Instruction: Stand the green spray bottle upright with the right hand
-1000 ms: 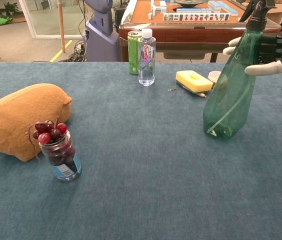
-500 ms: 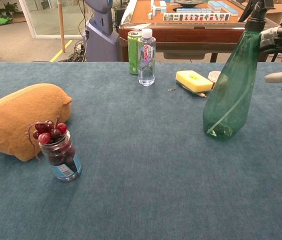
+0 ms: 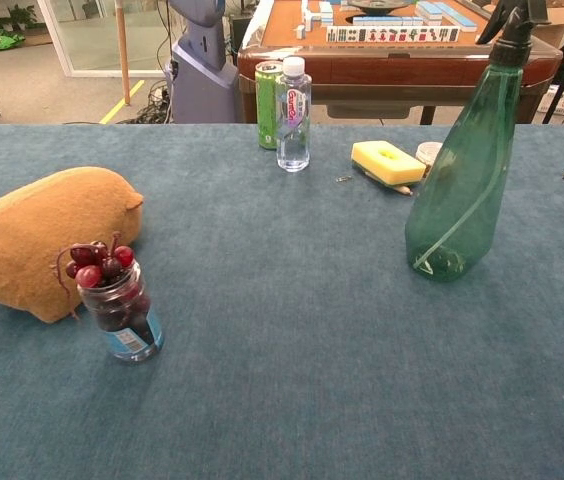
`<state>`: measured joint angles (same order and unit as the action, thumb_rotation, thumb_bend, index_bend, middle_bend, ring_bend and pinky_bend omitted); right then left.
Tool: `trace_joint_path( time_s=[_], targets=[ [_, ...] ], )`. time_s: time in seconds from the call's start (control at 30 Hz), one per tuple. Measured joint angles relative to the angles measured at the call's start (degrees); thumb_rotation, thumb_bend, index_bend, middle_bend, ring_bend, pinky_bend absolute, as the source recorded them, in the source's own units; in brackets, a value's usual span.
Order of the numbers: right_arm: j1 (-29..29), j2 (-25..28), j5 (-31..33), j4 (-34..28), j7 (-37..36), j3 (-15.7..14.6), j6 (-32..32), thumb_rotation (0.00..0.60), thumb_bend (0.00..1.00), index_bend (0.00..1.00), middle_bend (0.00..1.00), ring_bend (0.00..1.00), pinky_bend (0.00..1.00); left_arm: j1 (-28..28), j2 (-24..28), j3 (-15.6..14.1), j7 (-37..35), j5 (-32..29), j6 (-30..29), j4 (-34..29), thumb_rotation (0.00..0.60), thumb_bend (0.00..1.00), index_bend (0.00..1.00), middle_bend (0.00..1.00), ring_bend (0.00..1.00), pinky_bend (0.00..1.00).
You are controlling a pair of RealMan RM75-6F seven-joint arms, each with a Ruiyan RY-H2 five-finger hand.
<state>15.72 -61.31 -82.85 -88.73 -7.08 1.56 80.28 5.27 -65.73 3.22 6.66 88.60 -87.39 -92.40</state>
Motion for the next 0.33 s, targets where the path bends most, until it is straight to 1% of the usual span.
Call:
trace_joint_path(
  time_s=[0.13,0.33],
  targets=[
    [-4.2,0.9,0.4,-1.5,1.0,-1.7,3.0,0.600,0.23,0.22,0.28,0.14,0.12,0.4,-0.3,0.1,0.4,0.6,-0.2,-0.4,0.600,0.33,0.33,0.23,0.21,0.25],
    [-8.7,0.4,0.1,-1.0,0.8,-2.8,6.9,0.600,0.23,0.23,0.29,0.15,0.12,1.0,-0.6,0.2,1.0,1.0,0.2,-1.0,0.600,0.33,0.33,0.23,0.21,0.25]
  ],
)
